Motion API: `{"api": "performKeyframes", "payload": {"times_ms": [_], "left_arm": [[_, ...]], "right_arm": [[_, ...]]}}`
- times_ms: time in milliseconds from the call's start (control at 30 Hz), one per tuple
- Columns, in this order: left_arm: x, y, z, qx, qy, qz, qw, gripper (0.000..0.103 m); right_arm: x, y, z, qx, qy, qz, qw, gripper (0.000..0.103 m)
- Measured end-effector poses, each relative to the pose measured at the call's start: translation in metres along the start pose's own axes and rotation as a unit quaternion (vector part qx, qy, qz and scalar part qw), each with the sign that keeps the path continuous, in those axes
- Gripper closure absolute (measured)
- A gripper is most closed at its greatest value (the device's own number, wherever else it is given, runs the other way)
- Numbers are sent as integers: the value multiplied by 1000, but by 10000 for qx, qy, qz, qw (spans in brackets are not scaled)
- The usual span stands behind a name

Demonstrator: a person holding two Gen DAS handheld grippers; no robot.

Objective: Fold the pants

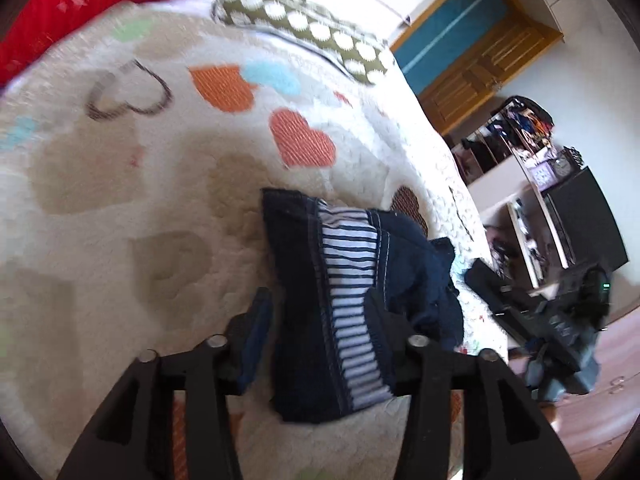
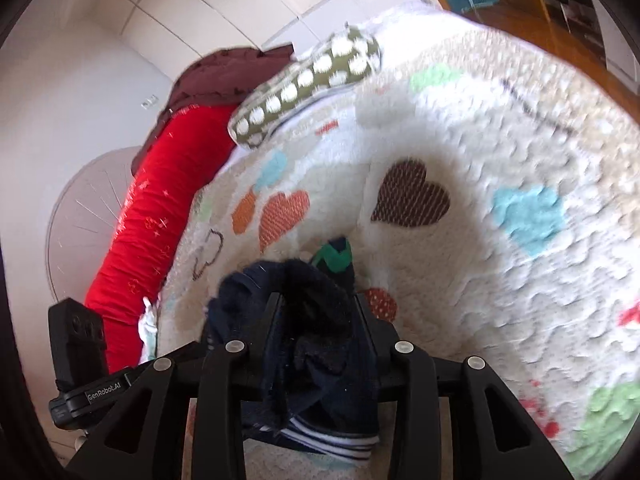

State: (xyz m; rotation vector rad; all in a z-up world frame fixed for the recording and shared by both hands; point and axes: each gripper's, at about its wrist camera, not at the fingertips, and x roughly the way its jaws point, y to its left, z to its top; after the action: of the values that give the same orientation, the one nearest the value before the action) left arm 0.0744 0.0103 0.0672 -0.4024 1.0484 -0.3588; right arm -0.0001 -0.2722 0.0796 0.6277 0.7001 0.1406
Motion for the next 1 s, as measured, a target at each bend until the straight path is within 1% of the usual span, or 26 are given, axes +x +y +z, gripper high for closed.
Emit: {"api": "performKeyframes", "payload": {"times_ms": [33,67,100,167,200,267,300,333,400,467,533,567,633,667,700,733,800,933,1000], "left_arm": [[-8,-1,-1,35,-99,120,9999,50],[-19,-4,-7,129,-241,320,9991,50],[-24,-5,-9,199,-326,460,9982,50],[-35,-8,-19,351,-509,866,9943,49],[-39,-10,-26,409,-563,1043,9921,49],[-45,-12,-38,516,-593,1236,9892,49],[-48,-12,-43,561,-600,1294,9882,49],[-52,-13,-49,597,-619,1347,9871,49],[-61,-15,-59,674,-723,1451,9845,48],[-70,-16,-67,724,-819,1470,9831,41],[-77,-19,-73,762,-910,1488,9817,39],[-82,-21,-76,788,-965,1510,9807,39],[-90,-26,-82,847,-1074,1548,9784,37],[-94,-29,-85,867,-1147,1578,9769,35],[-97,-33,-87,882,-1205,1605,9757,34],[-100,-35,-89,905,-1262,1633,9743,34],[-106,-45,-96,999,-1395,1734,9698,33],[-113,-59,-108,1160,-1591,1854,9627,23],[-115,-65,-114,1214,-1641,1858,9611,21]], "right_arm": [[-13,4,2,-71,-143,1,9999,64],[-23,9,1,-116,-246,57,9996,64],[-31,14,1,-154,-315,144,9993,64],[-41,30,-1,-308,-357,322,9984,64],[-42,38,-4,-397,-319,425,9978,64],[-36,53,-12,-524,-95,717,9960,64],[-31,58,-17,-547,27,802,9953,64],[-23,61,-22,-561,137,780,9953,64],[-7,58,-31,-529,285,531,9968,64],[11,46,-38,-344,444,228,9982,64],[22,31,-42,-175,534,-54,9984,64],[23,26,-42,-105,557,-116,9983,64],[11,23,-42,-28,452,-45,9990,63],[3,26,-43,-75,367,-33,9993,57],[-7,28,-46,-152,270,-41,9995,53],[-19,32,-49,-230,133,-57,9996,47],[-42,39,-61,-373,-154,-132,9991,46],[-71,43,-91,-553,-392,-597,9959,45],[-81,38,-103,-557,-430,-801,9943,44]]}}
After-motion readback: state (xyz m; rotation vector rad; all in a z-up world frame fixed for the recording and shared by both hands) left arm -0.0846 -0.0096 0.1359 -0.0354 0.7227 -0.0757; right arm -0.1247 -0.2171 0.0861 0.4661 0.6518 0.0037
